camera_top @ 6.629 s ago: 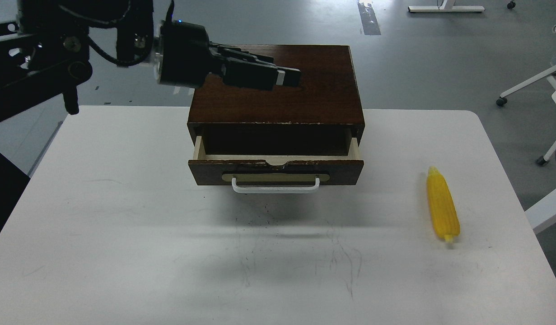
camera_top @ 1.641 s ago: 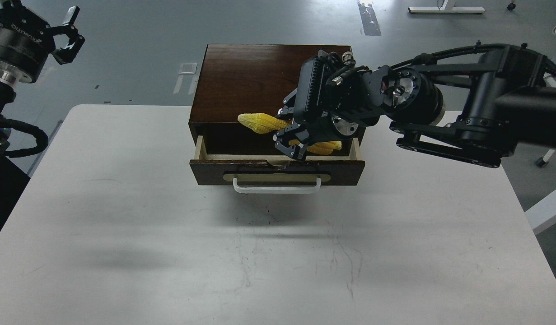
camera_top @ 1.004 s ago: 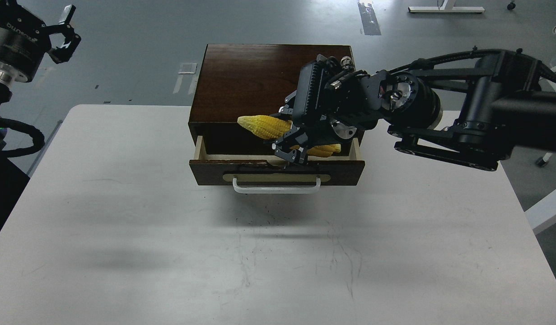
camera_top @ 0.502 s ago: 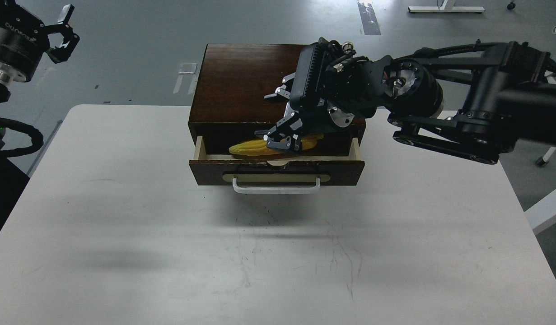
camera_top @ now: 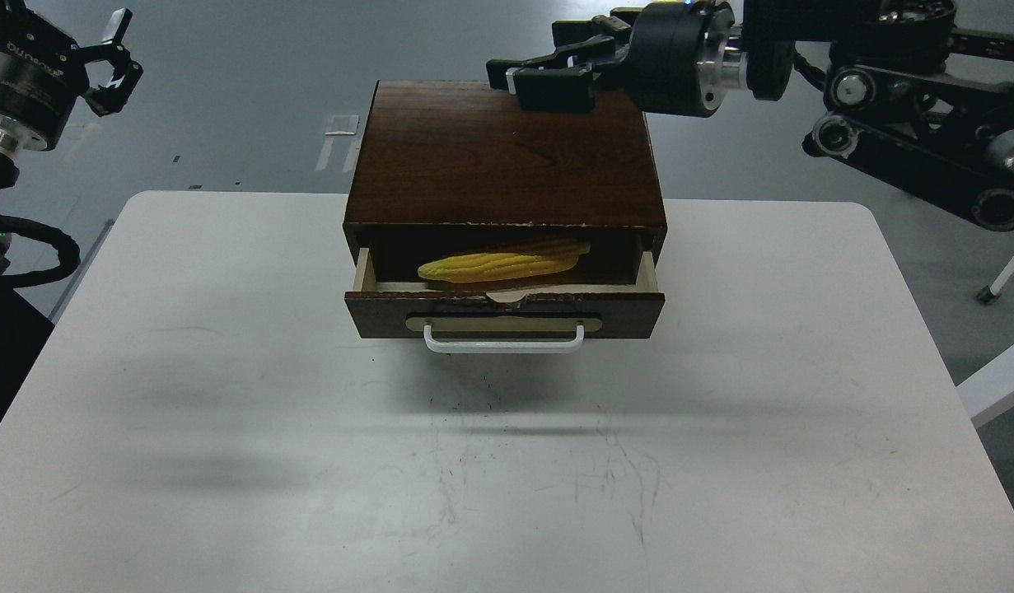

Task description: Put corn in drawer with both arms

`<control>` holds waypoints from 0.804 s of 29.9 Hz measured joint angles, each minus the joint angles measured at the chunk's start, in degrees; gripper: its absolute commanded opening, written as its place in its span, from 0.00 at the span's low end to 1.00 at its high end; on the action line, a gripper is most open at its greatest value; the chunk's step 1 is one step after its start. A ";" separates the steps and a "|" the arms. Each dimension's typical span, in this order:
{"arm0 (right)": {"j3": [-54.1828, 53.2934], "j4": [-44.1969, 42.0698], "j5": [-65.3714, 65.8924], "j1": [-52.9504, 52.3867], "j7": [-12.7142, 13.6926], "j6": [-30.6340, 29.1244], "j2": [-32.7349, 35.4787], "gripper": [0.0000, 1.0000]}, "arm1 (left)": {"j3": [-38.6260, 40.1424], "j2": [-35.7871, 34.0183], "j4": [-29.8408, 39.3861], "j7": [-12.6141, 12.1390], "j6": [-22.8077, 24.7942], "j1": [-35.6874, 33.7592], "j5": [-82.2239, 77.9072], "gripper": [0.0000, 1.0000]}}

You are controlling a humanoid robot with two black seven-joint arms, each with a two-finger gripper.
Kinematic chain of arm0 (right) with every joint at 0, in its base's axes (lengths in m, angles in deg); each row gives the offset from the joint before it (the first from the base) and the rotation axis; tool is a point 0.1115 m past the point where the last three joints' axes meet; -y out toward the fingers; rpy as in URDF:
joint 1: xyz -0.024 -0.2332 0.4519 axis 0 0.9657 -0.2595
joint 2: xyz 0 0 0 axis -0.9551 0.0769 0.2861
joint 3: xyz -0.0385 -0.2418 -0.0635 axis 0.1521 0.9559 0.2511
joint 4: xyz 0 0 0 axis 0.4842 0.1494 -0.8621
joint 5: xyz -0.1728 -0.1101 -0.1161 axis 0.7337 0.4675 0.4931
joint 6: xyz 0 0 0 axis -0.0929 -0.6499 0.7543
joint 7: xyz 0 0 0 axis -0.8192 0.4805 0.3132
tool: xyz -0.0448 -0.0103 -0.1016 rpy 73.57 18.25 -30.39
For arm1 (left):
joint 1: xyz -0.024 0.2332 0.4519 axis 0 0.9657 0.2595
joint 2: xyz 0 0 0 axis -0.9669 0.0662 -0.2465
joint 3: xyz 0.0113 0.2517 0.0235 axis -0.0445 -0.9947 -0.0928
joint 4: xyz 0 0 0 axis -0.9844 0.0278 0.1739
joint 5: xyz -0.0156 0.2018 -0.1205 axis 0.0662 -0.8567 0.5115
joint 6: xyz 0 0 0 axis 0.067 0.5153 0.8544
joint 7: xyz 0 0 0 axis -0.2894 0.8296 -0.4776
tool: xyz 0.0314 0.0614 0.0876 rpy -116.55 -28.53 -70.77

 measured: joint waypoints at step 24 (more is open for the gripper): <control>-24.23 -18.94 -63.57 22.22 -0.12 7.83 4.74 1.00 | -0.17 2.20 -7.43 0.00 0.00 -0.30 -0.34 0.98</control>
